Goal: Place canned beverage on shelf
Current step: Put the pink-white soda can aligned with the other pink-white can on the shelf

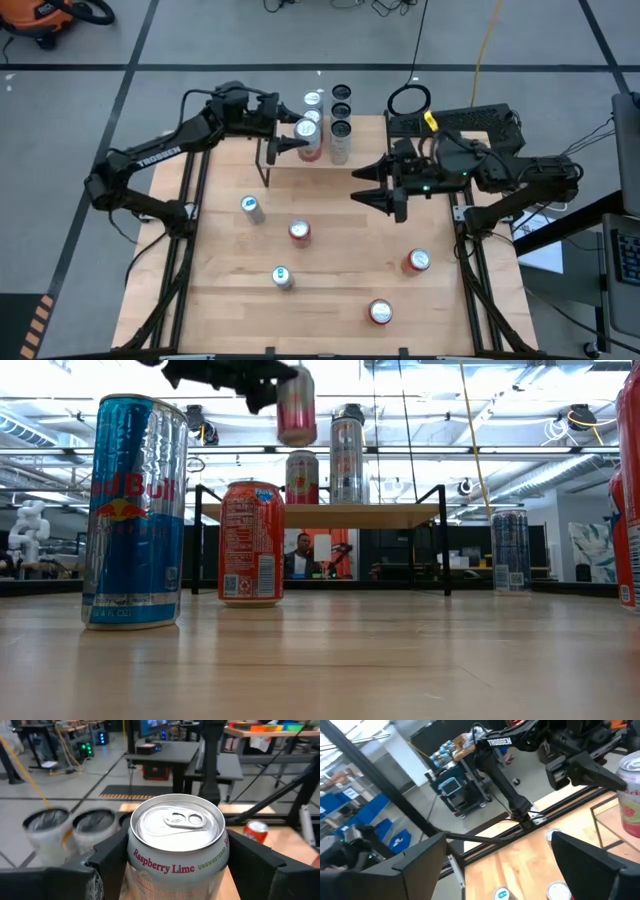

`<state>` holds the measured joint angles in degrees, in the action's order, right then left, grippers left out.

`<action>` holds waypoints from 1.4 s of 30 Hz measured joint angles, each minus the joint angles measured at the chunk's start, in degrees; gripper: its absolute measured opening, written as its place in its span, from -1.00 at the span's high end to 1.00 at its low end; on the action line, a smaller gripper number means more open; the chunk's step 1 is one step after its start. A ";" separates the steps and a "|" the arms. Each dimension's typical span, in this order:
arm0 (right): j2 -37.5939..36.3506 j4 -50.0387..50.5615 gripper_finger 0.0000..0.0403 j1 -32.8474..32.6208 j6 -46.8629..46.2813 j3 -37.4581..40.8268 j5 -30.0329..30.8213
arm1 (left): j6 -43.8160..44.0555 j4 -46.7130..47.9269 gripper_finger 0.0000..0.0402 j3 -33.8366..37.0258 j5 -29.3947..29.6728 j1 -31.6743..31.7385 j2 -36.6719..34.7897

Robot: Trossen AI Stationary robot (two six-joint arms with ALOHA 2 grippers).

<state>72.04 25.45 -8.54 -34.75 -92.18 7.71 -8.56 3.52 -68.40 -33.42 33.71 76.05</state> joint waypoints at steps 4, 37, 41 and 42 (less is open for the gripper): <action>1.38 -1.23 -0.69 0.00 -0.60 0.00 0.10 | -1.18 -0.27 -0.38 2.84 -0.79 1.03 0.20; 3.97 -4.43 -0.69 0.09 -2.46 0.04 2.81 | -5.36 -4.71 -0.38 7.80 1.50 1.14 5.11; 3.97 -4.41 -0.69 0.09 -2.24 0.04 2.81 | -5.41 -4.58 -0.38 7.78 2.25 1.12 5.11; 3.97 -4.41 -0.69 0.09 -2.22 0.04 2.81 | -5.41 -4.54 -0.38 7.78 2.35 1.14 5.11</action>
<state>76.01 21.04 -8.45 -36.97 -92.14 10.52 -13.98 -1.02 -60.62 -31.07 34.85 81.17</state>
